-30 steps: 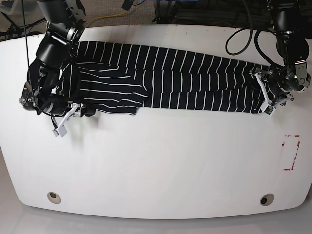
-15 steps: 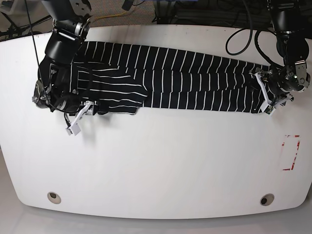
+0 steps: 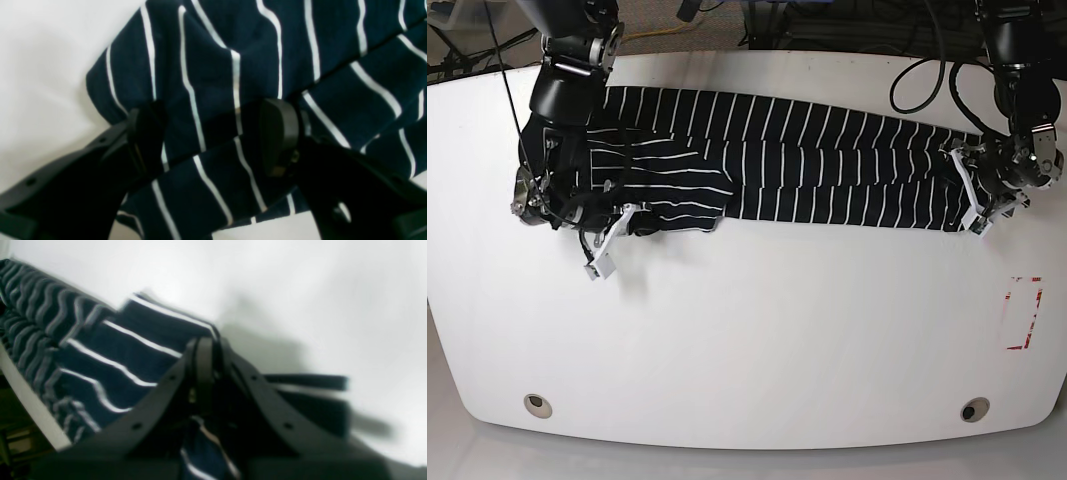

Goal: Fold the T-shirt properly
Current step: 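Fold the strip edge over again toward the collar with both grippers, then hold the strip end with the right gripper and grasp the other end with the left, then fold the strip end with the left gripper toward the right gripper, then release the folded end and move the left gripper to the strip's side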

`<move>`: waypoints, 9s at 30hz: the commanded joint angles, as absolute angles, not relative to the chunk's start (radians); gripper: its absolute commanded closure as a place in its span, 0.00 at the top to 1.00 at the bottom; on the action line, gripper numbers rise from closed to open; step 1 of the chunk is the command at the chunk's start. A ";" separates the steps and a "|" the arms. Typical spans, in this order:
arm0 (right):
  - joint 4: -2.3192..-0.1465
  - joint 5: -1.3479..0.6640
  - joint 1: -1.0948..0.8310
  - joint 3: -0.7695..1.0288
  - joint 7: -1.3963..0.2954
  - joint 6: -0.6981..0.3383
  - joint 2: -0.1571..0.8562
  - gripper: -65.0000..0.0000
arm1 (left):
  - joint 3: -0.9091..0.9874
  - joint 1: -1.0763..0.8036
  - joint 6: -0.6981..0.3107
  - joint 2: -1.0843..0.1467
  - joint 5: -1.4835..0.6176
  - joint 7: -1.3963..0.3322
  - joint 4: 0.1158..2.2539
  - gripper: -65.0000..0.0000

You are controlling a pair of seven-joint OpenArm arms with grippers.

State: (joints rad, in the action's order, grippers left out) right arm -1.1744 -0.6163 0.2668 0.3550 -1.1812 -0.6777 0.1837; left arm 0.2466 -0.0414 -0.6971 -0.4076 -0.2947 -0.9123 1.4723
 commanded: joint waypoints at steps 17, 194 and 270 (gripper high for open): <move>-1.518 -0.938 0.038 0.429 -1.168 -0.698 0.255 0.00 | 0.252 -0.051 -0.698 -0.427 -0.300 -0.898 1.484 0.63; -1.523 -0.737 -0.194 0.518 -1.084 -0.698 0.119 0.75 | -0.229 0.085 -0.576 -0.053 -0.503 -1.070 1.739 0.67; -1.523 -1.032 -0.136 0.619 -1.087 -0.698 0.211 0.76 | -0.110 0.031 -0.662 -0.208 -0.407 -0.964 1.781 0.44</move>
State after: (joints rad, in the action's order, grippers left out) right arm -1.5043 -0.9714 -0.1577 0.6041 -1.1084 -0.6895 0.1734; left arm -0.1612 0.0429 -0.6186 -0.1913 -0.3985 -0.9844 1.7645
